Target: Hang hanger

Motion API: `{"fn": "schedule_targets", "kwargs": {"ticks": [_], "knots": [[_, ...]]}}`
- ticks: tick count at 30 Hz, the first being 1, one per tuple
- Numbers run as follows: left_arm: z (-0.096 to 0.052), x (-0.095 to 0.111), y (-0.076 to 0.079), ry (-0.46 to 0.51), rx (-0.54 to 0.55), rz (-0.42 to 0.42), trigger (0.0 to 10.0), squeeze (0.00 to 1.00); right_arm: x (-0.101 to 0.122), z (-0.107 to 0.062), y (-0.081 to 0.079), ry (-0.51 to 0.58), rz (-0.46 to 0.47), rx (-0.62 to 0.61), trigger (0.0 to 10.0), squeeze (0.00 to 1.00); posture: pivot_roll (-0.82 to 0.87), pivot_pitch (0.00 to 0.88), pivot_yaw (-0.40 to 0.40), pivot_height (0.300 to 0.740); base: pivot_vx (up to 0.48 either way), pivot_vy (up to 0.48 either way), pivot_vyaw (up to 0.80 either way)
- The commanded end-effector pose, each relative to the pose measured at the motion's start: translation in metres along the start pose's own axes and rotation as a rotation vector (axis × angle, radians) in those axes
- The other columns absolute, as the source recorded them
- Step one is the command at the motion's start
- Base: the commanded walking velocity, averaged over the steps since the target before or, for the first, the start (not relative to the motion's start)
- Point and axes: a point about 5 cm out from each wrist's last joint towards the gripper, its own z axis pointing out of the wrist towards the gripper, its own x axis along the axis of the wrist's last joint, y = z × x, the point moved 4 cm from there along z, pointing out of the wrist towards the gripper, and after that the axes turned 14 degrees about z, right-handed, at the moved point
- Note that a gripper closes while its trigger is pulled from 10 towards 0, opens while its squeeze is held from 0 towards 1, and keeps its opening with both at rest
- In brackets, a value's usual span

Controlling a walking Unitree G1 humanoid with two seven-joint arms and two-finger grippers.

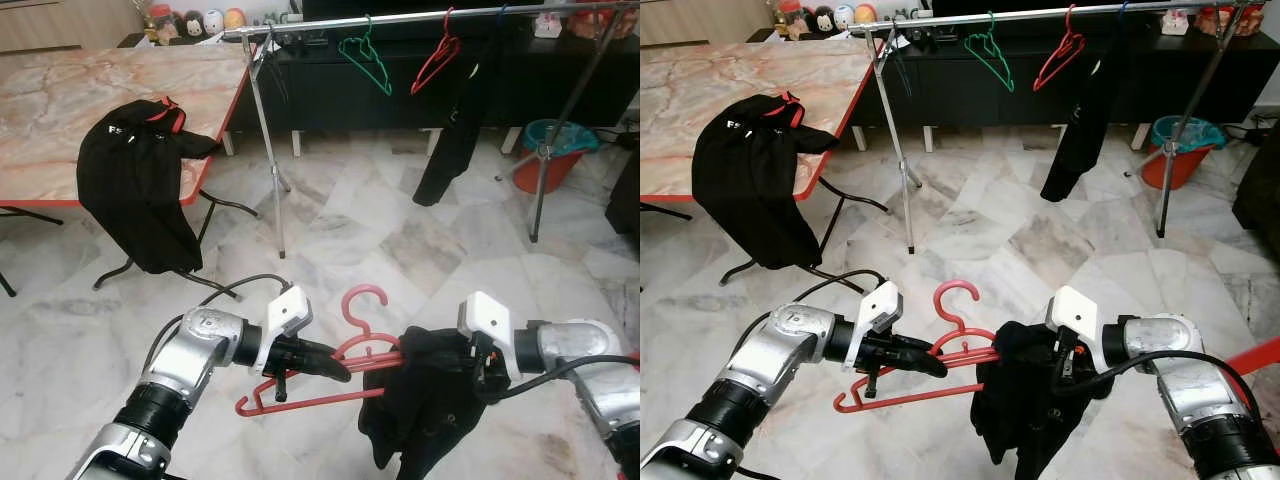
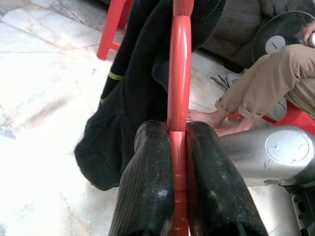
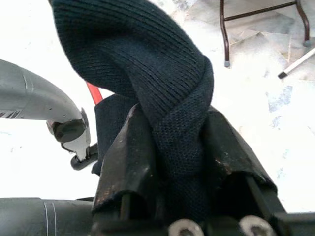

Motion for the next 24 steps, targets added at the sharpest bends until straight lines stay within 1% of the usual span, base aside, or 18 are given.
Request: {"fn": "schedule_targets", "kwargs": {"ticks": [1,14,17,18,19,20,24], "knots": [[0.0014,0.0054,0.0002,0.025,-0.008,0.024,10.0,0.00,0.0080,0.0056,-0.0039,0.038,-0.014,0.028,0.0,0.00,-0.25,0.056,0.045,0.740,0.000,0.000,0.00],[0.0020,0.0054,-0.0005,0.023,-0.012,0.029,10.0,0.00,0.0053,0.0081,-0.0079,0.035,-0.007,0.049,0.0,0.00,-0.25,0.053,0.045,0.740,0.000,0.000,0.00],[0.0021,0.0049,-0.0027,0.017,0.003,0.037,10.0,0.00,0.0045,0.0087,-0.0083,0.033,-0.005,0.053,0.0,0.00,-0.25,0.052,0.044,0.740,0.000,0.000,0.00],[0.0015,0.0045,-0.0041,0.018,0.013,0.031,10.0,0.07,0.0043,0.0091,-0.0082,0.032,-0.005,0.054,0.0,0.00,-0.25,0.052,0.044,0.740,0.000,0.000,0.00],[0.0011,0.0042,-0.0051,0.019,0.019,0.027,10.0,0.07,0.0041,0.0093,-0.0082,0.032,-0.005,0.054,0.0,0.00,-0.25,0.052,0.044,0.740,0.000,0.000,0.00],[0.0004,0.0040,-0.0056,0.021,0.020,0.018,10.0,1.00,0.0041,0.0096,-0.0080,0.031,-0.005,0.054,0.0,0.00,-0.25,0.052,0.044,0.740,0.000,0.000,0.00],[-0.0010,0.0033,-0.0058,0.017,0.018,0.016,10.0,1.00,0.0042,0.0109,-0.0069,0.031,-0.006,0.050,0.0,0.00,-0.25,0.044,0.042,0.740,0.000,0.000,0.00]]}}
